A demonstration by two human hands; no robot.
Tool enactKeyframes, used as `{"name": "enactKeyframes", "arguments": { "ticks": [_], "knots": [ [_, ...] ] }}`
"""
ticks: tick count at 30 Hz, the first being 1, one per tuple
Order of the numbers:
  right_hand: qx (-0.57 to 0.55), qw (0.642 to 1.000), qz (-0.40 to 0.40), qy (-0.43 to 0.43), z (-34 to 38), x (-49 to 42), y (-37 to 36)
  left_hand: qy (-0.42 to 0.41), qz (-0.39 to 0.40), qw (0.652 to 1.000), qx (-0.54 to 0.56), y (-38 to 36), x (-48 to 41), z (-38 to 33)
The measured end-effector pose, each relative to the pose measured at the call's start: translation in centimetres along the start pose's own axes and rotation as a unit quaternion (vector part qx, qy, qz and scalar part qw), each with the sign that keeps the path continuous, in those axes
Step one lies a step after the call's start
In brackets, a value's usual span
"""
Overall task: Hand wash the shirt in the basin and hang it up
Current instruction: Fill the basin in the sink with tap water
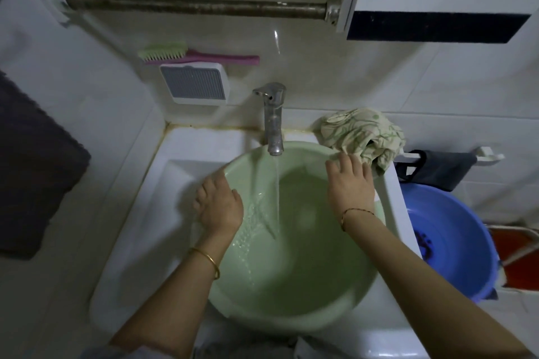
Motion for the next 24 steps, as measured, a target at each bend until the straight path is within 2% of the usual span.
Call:
{"name": "enactKeyframes", "arguments": {
  "ticks": [5,10,16,24],
  "knots": [
    [-0.009,1.000,0.003,0.001,-1.0,0.7,-1.6,0.003,-0.010,0.999,-0.035,-0.8,0.9,0.8],
    [-0.030,0.999,-0.016,-0.014,-1.6,1.0,-1.9,0.014,-0.027,1.000,-0.007,-0.4,0.4,1.1],
    [-0.011,1.000,-0.004,-0.019,-1.6,1.2,-2.8,-0.027,-0.045,0.998,-0.039,-0.6,1.1,0.7],
    [-0.033,0.999,-0.009,-0.009,-2.1,1.3,-3.4,-0.005,-0.024,1.000,-0.017,-0.5,1.0,0.5]
  ]
}}
Point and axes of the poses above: each hand's wrist, its own x-axis away from the middle knuckle, its own y-axis out of the back of the hand, z = x × y, the point moved 5 cm from there along -x, towards the middle knuckle, and after that the axes turned 1 degree about y, right-handed, at the moved point
